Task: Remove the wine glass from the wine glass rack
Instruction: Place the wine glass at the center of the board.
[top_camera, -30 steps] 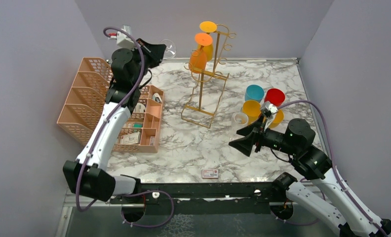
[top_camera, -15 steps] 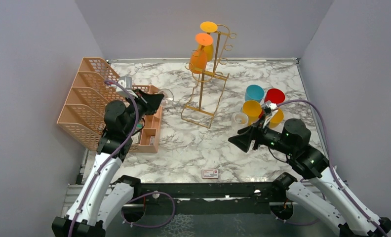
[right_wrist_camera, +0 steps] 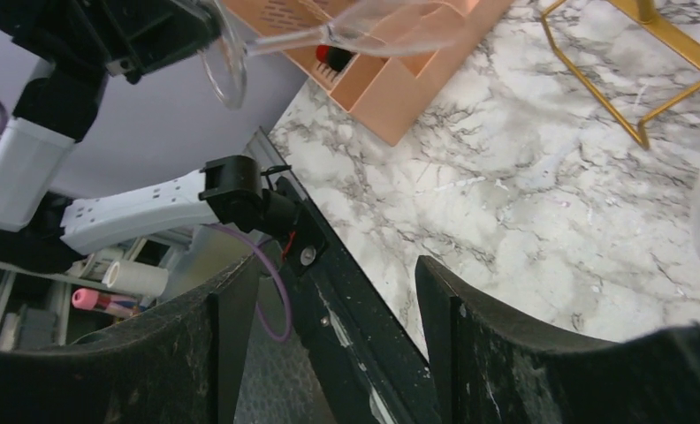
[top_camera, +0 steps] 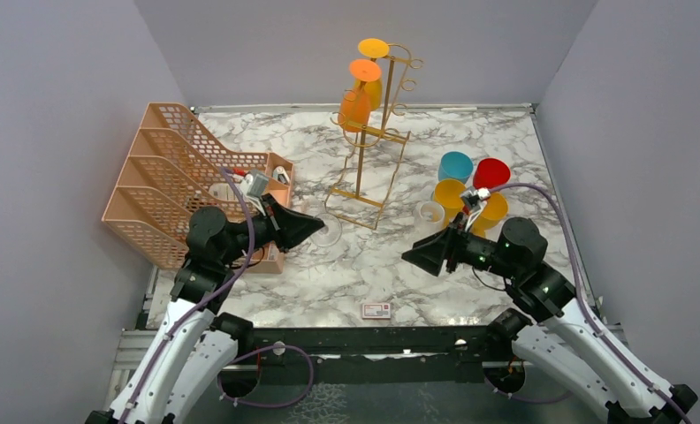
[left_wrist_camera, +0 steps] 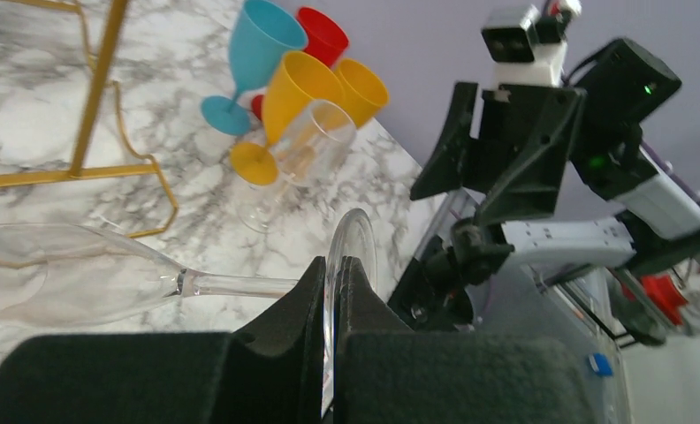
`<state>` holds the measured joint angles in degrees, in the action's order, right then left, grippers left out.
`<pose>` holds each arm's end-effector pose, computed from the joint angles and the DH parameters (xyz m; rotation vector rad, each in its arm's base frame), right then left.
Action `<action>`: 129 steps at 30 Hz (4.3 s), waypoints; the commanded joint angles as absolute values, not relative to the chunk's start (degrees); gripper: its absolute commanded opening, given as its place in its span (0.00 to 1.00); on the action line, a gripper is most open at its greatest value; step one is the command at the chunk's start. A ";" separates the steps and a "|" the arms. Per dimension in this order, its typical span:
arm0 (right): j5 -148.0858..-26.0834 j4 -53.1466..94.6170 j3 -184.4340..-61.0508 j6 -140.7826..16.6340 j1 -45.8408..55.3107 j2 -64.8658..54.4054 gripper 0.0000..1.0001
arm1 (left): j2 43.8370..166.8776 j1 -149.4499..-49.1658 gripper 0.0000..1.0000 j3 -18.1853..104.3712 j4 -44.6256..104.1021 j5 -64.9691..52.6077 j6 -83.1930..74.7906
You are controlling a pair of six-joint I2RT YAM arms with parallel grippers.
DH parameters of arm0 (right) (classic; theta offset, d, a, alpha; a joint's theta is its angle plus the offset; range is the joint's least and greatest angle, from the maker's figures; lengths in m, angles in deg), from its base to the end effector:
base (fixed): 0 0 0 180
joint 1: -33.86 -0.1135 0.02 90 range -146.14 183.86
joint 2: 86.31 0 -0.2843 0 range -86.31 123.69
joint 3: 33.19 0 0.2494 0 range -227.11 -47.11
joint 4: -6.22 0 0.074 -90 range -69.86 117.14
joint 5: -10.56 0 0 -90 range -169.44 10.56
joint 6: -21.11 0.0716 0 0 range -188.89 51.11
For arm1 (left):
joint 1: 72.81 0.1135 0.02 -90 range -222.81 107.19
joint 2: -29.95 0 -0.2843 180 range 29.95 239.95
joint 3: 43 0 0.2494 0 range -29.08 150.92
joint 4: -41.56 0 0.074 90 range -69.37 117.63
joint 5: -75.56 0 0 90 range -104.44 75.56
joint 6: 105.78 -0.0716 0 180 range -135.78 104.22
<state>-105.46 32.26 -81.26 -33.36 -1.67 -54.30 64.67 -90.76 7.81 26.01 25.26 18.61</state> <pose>0.1078 0.1155 0.3092 -0.3645 1.8795 1.2702 0.1334 -0.0913 0.3458 0.3494 1.6720 -1.2345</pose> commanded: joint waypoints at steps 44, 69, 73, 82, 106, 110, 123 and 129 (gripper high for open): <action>-129.81 21.82 -82.11 -32.66 -1.73 -42.78 0.01 | 77.98 -132.62 0.28 0.96 47.56 3.34 16.64; -129.05 21.56 -84.38 -39.50 -1.73 -42.53 0.01 | 81.73 -134.24 0.07 1.08 42.27 2.72 20.80; -130.18 21.50 -84.70 -40.11 -1.73 -42.87 0.13 | 80.03 -134.32 0.00 1.17 41.09 3.12 17.80; -115.40 30.57 -90.49 -46.69 -1.74 -44.47 0.49 | 73.58 -134.29 0.00 1.79 28.65 11.55 -6.54; -107.62 46.74 -106.03 -51.42 -1.69 -29.55 0.73 | 55.17 -134.24 0.00 -10.12 17.11 14.64 -53.92; -121.67 48.68 -109.99 -52.94 -1.72 -20.76 0.71 | 53.51 -134.24 0.00 -11.71 18.65 15.77 -51.89; -138.53 52.38 -112.10 -56.08 -1.73 -13.53 0.52 | 46.57 -134.24 0.00 -14.08 16.52 12.01 -51.18; -142.58 54.75 -111.02 -56.87 -1.71 -11.97 0.45 | 43.63 -134.24 0.00 -15.09 16.63 9.51 -50.34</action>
